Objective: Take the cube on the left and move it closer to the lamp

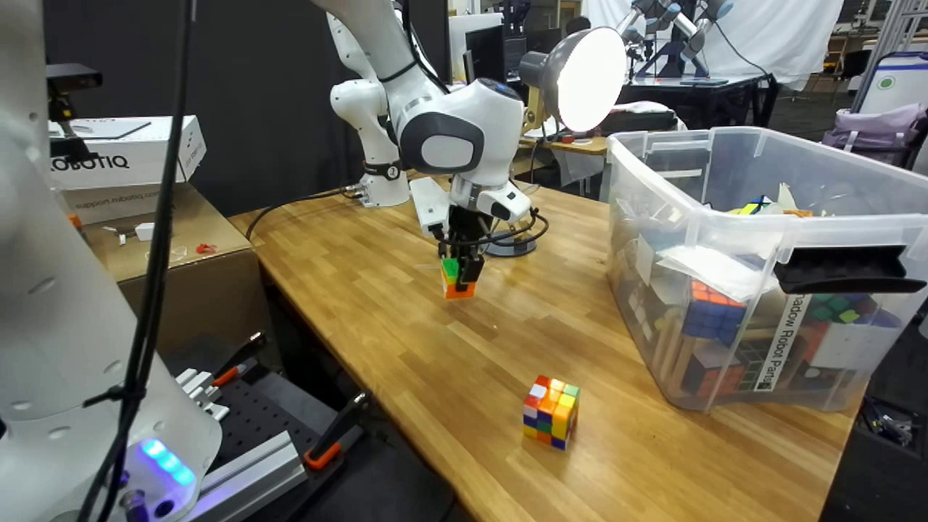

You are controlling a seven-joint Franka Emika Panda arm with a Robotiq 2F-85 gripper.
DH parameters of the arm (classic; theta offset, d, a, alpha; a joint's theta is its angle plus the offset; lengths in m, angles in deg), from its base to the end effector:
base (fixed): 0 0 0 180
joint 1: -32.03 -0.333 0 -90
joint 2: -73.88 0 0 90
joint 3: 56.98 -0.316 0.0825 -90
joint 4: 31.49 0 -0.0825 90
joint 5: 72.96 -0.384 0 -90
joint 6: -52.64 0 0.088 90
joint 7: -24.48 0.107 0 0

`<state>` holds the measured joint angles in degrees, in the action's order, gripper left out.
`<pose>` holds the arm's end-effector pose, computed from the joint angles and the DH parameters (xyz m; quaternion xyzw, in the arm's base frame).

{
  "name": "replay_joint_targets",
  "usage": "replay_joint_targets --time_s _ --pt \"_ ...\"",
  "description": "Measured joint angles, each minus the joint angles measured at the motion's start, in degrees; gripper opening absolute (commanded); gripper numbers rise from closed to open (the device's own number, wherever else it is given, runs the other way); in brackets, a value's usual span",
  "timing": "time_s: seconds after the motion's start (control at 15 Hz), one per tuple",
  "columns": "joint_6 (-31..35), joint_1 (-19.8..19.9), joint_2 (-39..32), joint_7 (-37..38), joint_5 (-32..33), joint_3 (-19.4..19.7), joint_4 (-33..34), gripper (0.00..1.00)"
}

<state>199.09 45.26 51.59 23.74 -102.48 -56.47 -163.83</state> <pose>0.4893 -0.1271 0.1633 -0.9335 0.3294 0.0525 0.1313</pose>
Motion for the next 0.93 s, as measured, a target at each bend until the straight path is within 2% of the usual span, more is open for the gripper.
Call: replay_joint_targets --time_s 0.07,0.4,0.47,0.93 --pt "0.29 -0.61 -1.10 1.48 0.00 0.00 0.59 0.62" --pt "1.65 -1.65 -3.62 3.15 0.41 0.38 1.92 0.62" --pt "1.65 -1.65 -3.60 3.15 0.41 0.42 1.95 0.37" --pt "1.16 -1.66 -3.64 3.16 -0.13 -0.67 1.91 0.37"
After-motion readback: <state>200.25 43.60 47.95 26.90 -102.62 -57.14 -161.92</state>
